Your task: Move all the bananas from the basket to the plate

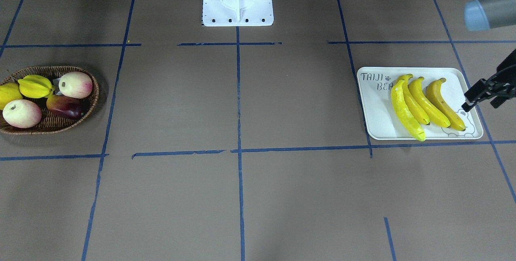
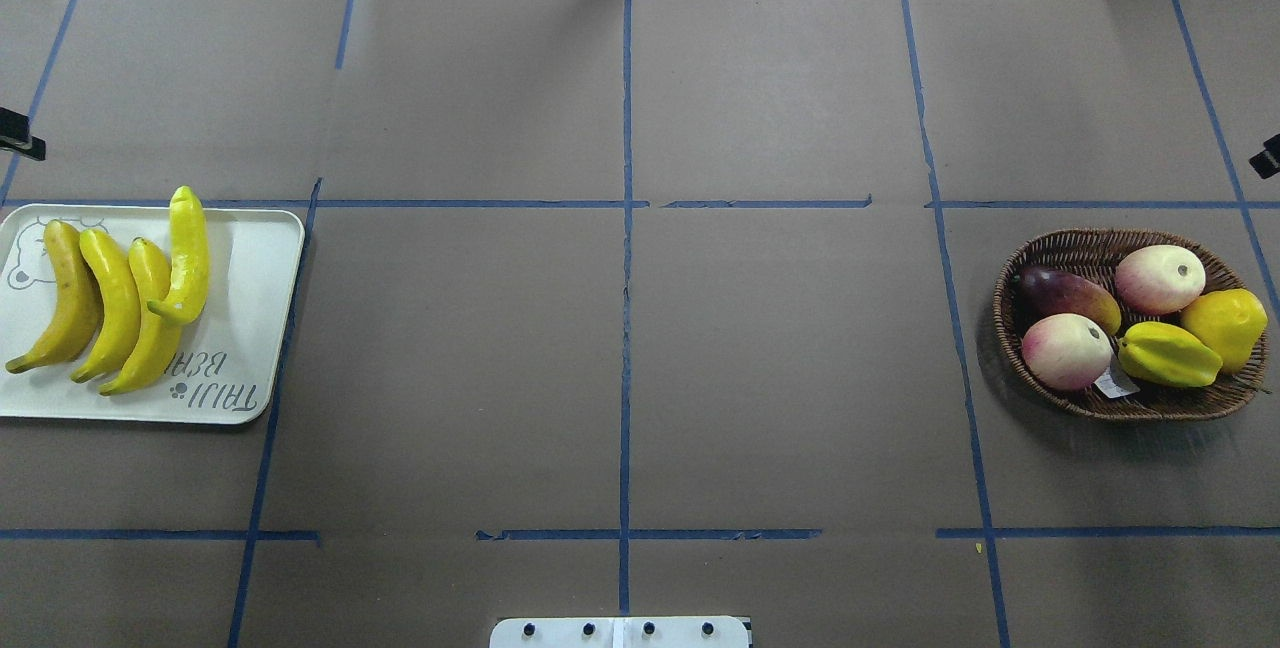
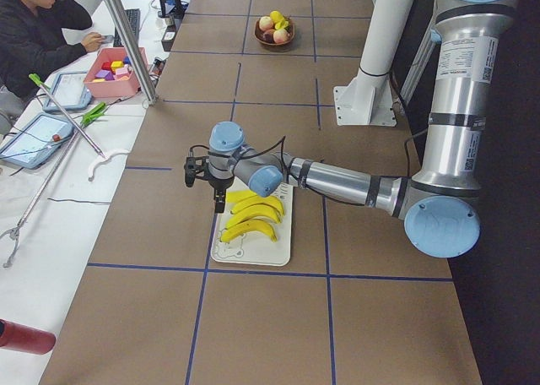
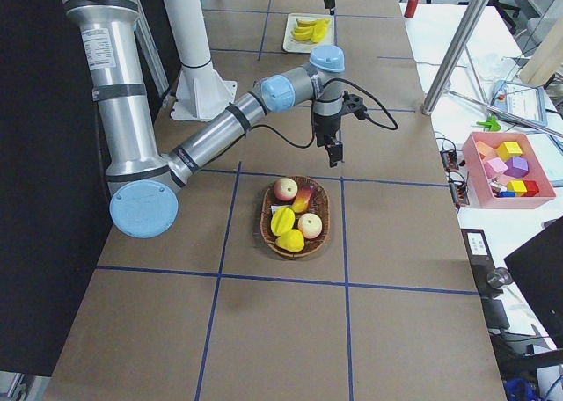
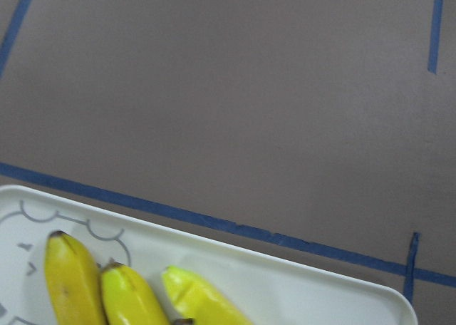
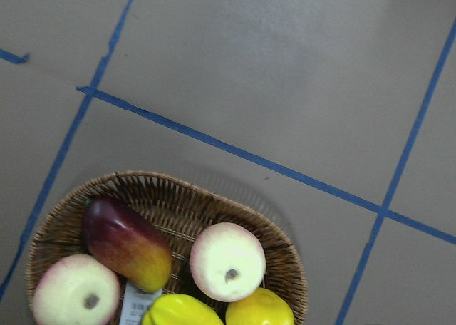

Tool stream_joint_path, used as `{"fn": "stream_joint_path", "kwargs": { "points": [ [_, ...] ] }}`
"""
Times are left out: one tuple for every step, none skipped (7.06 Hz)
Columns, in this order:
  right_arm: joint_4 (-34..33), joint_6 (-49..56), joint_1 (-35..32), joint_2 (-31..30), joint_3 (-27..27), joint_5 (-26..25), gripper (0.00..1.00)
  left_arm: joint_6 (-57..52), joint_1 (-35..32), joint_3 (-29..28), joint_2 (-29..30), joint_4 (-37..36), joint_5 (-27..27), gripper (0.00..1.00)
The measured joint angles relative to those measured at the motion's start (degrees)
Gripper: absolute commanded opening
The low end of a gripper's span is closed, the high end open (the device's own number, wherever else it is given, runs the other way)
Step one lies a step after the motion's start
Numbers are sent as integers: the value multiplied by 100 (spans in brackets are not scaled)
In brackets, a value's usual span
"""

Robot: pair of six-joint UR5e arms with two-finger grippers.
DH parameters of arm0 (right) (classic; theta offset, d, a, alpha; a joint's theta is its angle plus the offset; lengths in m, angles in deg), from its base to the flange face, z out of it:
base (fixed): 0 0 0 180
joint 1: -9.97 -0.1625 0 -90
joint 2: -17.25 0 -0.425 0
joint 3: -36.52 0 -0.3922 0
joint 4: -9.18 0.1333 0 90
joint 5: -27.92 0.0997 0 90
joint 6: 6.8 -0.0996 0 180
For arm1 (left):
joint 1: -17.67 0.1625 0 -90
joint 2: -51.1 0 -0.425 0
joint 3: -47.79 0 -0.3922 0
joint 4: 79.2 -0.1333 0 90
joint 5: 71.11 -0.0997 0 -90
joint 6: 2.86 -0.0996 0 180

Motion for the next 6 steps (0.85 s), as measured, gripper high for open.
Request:
{"fn": "stream_joint_path", "kwargs": {
  "points": [
    [15, 108, -138, -94, -169, 45, 100, -979, -386, -3, 0, -543, 70, 100],
    [21, 149, -195, -79, -269, 49, 100, -1948, -736, -5, 13, -1155, 96, 100],
    [23, 163, -221, -67, -319, 35, 100, -2773, -1020, -5, 34, -1735, 107, 100],
    [24, 159, -298, -67, -404, 43, 100, -3379, -1228, -6, 41, -2164, 113, 100],
    [22, 147, -468, -56, -613, 136, 100, -3896, -1447, -56, 41, -2496, 119, 100],
    [19, 140, -628, -52, -821, 278, 100, -4232, -1615, -245, 30, -2672, 201, 100]
  ]
}}
